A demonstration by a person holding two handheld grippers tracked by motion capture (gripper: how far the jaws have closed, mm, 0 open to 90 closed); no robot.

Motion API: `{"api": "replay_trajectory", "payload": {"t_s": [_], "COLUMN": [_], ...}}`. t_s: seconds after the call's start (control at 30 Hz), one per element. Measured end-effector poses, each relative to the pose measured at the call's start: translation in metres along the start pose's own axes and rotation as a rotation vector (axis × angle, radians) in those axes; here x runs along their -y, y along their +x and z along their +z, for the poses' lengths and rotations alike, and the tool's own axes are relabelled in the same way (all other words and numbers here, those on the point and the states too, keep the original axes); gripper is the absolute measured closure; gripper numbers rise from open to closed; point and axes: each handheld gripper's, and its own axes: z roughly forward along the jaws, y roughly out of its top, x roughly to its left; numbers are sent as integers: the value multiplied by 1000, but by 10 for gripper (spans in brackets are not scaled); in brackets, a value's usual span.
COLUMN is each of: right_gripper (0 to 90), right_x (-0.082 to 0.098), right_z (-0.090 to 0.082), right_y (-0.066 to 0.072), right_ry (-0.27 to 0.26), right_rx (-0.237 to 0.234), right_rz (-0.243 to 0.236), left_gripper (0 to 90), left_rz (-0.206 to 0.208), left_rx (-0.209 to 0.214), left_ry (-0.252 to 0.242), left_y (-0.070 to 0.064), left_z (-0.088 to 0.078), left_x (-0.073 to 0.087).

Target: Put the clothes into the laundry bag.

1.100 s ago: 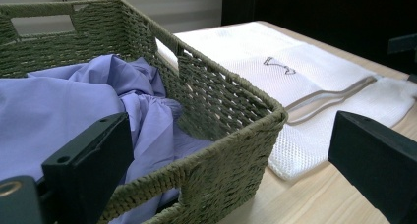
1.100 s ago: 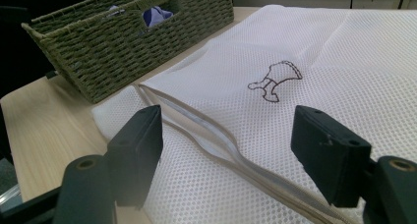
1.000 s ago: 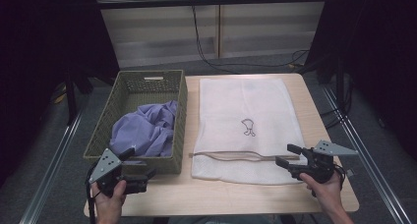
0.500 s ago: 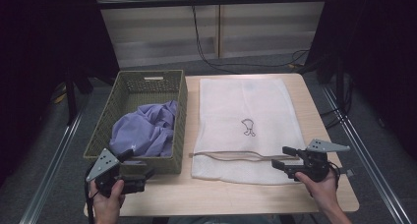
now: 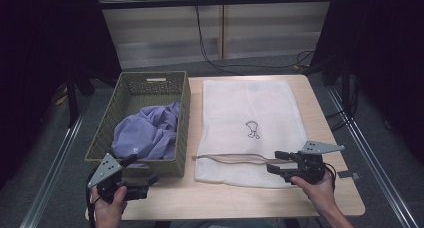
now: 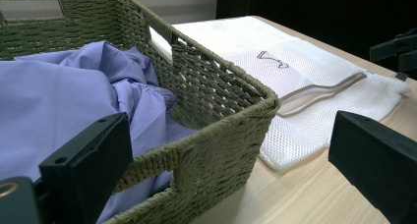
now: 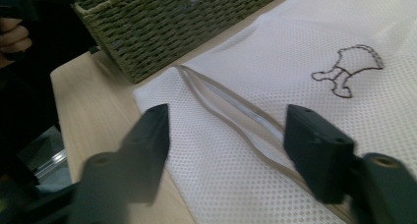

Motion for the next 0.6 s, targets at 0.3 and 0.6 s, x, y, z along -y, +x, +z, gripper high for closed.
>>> {"api": "replay_trajectory", "payload": {"t_s": [0.3, 0.6], "right_gripper": [437, 503], "right_x": [-7, -21], "right_z": [15, 26], "right_y": [1, 2], "right_ry": [32, 66], "right_rx": [-33, -60], "right_rz": [-12, -24], "left_gripper": [27, 25], "left_rz": [5, 1], "left_rx": [-5, -6], "left_ry": [-7, -8], "left_y": [-1, 0], "left_z": [1, 0], "left_x": [-2, -2]}}
